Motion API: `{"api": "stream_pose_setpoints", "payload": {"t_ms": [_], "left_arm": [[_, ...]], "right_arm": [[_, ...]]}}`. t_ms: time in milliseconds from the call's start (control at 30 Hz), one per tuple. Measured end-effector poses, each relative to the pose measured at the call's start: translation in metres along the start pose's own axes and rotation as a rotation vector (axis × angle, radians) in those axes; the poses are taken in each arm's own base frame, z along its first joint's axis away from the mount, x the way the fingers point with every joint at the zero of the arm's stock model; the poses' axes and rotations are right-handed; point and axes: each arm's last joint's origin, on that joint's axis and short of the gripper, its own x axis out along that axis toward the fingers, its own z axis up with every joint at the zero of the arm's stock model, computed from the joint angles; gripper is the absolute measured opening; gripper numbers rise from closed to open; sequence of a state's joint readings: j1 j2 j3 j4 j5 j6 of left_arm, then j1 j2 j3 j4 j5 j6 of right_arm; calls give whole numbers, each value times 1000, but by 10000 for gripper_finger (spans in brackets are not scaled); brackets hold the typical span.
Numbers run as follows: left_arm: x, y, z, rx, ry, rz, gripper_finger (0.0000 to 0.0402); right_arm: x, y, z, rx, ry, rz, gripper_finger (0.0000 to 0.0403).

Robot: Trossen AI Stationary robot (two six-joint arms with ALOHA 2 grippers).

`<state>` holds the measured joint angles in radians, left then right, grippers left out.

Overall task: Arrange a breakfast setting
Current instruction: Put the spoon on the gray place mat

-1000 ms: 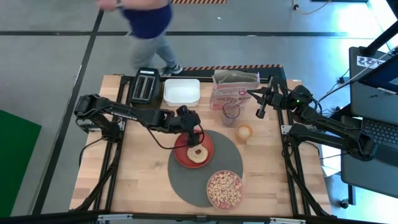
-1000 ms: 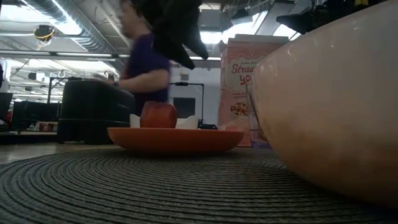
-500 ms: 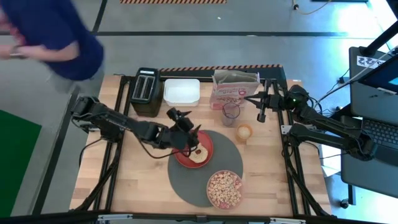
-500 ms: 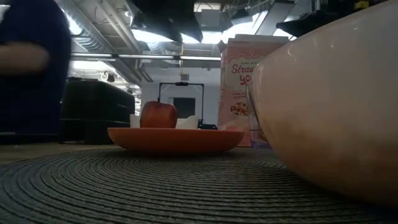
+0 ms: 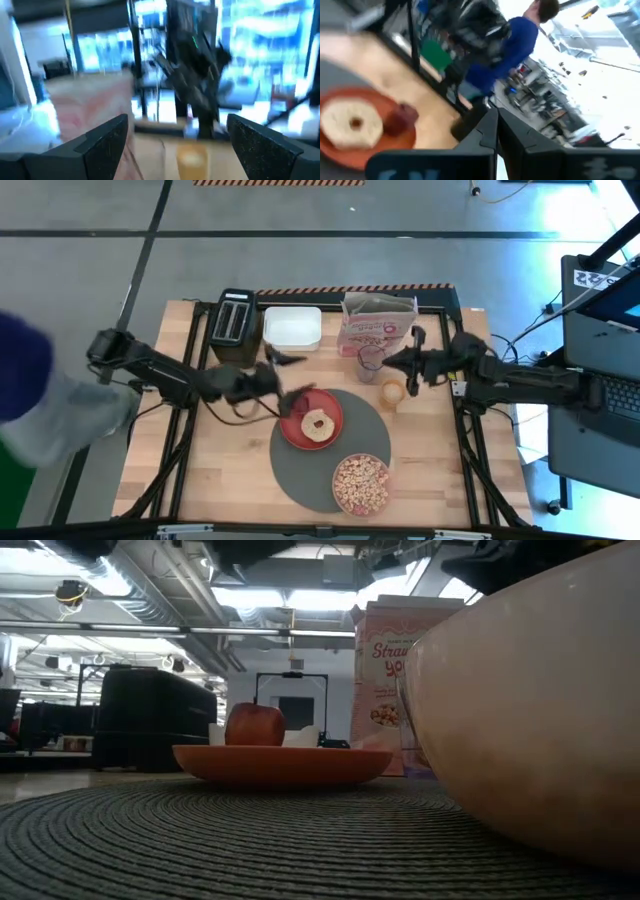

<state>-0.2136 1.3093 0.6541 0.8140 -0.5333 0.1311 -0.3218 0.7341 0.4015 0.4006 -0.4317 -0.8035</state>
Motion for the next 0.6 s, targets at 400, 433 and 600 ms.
{"api": "stream_pose_setpoints", "payload": {"t_ms": [400, 433, 600], "left_arm": [[-28, 49, 33, -52, -289, -233, 334], [-28, 49, 31, -45, -272, -234, 334], [-28, 49, 30, -19, -261, -220, 334]], "right_arm": [[36, 23, -8, -474, 450, -78, 14], [40, 21, -9, -448, 475, -94, 14], [60, 5, -7, -200, 484, -183, 14]]}}
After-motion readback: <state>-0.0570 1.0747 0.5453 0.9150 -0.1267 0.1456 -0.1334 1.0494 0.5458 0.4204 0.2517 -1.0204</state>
